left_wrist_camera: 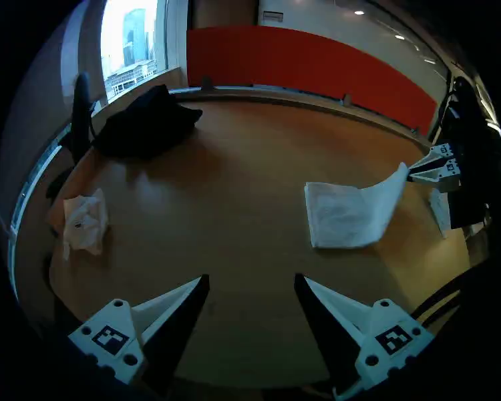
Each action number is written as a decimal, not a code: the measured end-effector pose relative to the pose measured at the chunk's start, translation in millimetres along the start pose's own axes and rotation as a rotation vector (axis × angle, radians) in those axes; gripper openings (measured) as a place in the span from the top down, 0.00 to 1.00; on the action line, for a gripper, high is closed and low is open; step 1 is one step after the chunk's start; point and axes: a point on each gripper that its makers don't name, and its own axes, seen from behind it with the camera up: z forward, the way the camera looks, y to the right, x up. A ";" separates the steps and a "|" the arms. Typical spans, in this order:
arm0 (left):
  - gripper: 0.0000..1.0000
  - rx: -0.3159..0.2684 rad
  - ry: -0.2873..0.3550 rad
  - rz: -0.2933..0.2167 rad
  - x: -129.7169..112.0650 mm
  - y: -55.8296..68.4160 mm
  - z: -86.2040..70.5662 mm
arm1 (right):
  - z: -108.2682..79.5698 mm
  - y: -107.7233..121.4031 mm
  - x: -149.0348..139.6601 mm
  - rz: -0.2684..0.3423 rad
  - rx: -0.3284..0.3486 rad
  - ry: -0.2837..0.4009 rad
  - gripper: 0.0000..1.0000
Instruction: Fold towel
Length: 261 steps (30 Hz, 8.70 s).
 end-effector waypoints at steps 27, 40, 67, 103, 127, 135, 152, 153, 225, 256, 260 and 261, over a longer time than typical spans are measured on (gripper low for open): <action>0.06 0.067 0.038 -0.153 -19.6 -39.9 -27.6 | 90.4 -84.0 43.0 -0.202 0.234 -0.071 0.96; 0.06 0.067 0.036 -0.152 -20.1 -41.0 -26.3 | 93.2 -88.7 39.6 -0.185 0.259 -0.085 0.90; 0.06 0.050 0.044 -0.128 -13.3 -32.2 -27.0 | 73.0 -85.0 4.4 -0.032 0.169 -0.095 0.14; 0.06 0.032 0.046 -0.121 -10.7 -22.5 -27.6 | 65.1 -94.5 -78.7 0.163 0.069 -0.198 0.43; 0.06 0.027 0.046 -0.113 -9.7 -22.5 -26.0 | 71.6 -102.2 -83.4 0.199 0.078 -0.196 0.89; 0.06 0.023 0.046 -0.111 -10.4 -22.4 -25.0 | 68.4 -103.0 -79.1 0.189 0.079 -0.181 0.97; 0.06 0.005 0.079 -0.093 3.1 -24.4 -24.9 | 41.8 -63.5 9.1 0.137 0.067 -0.060 0.97; 0.06 0.002 0.083 -0.091 5.0 -24.2 -25.0 | 39.4 -59.9 16.9 0.126 0.065 -0.051 0.97; 0.06 -0.075 0.090 0.015 59.5 44.0 -1.1 | -213.2 224.1 -112.3 0.251 -0.279 -0.166 0.97; 0.06 -0.101 0.091 0.061 67.3 67.8 -2.5 | -296.6 219.5 -204.9 0.370 -0.378 -0.222 0.97; 0.06 -0.106 0.087 0.064 65.0 70.4 -2.4 | -305.8 204.4 -228.2 0.414 -0.382 -0.232 0.97; 0.06 -0.108 0.086 0.064 64.4 71.1 -2.3 | -307.6 200.6 -233.8 0.425 -0.383 -0.234 0.97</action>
